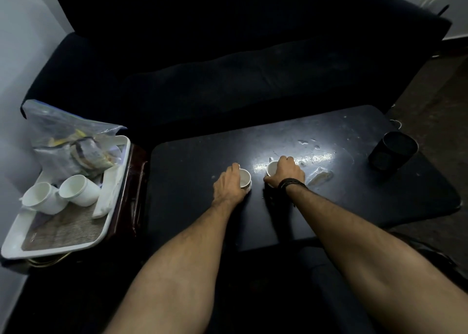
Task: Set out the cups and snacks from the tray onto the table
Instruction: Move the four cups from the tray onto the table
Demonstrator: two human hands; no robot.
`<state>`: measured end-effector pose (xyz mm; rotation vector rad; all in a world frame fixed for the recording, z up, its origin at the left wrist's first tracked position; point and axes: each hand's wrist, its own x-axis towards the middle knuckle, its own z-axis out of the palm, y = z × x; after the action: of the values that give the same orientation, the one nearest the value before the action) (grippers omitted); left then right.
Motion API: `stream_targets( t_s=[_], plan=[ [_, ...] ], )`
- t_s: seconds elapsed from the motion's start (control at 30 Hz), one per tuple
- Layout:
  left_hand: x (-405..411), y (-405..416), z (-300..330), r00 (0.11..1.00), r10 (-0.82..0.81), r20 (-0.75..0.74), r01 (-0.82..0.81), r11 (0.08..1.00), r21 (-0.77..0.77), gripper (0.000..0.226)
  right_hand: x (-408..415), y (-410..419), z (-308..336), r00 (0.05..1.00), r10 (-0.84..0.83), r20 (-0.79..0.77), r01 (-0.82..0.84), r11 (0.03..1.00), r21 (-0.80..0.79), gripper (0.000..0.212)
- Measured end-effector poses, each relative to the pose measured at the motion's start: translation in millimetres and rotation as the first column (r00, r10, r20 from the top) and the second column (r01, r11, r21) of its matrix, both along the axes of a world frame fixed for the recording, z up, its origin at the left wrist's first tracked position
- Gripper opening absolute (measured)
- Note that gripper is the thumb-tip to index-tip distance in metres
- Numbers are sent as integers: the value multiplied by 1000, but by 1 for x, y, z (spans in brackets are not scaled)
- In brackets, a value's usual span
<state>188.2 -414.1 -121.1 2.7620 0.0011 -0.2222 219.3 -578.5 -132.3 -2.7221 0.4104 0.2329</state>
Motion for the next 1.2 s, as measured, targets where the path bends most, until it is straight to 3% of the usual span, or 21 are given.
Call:
stream_targets(
  t_s=[0.33, 0.47, 0.57, 0.73, 0.97, 1.2],
  plan=[
    [-3, 1, 3, 1000, 8, 1, -8, 1000, -14, 63, -4, -3, 2, 1000, 11, -1, -11, 1000, -23, 79],
    [-9, 5, 4, 1000, 9, -10, -10, 999, -39, 77, -6, -5, 4, 1000, 19, -3, -19, 999, -33, 90],
    [-11, 11, 7, 1000, 9, -11, -9, 1000, -14, 90, -10, -3, 13, 994, 26, 106, -13, 992, -123, 95],
    [-13, 27, 18, 999, 31, 17, -31, 999, -11, 102, -12, 8, 29, 962, 87, 257, -48, 987, -152, 77],
    [-25, 82, 42, 990, 100, 99, -108, 991, 80, 90, -14, 63, 48, 931, 228, 285, -211, 973, -92, 70],
    [-61, 185, 74, 949, 256, 184, -276, 957, 93, 77, -25, 178, 68, 857, 438, 273, -441, 896, -51, 67]
  ],
)
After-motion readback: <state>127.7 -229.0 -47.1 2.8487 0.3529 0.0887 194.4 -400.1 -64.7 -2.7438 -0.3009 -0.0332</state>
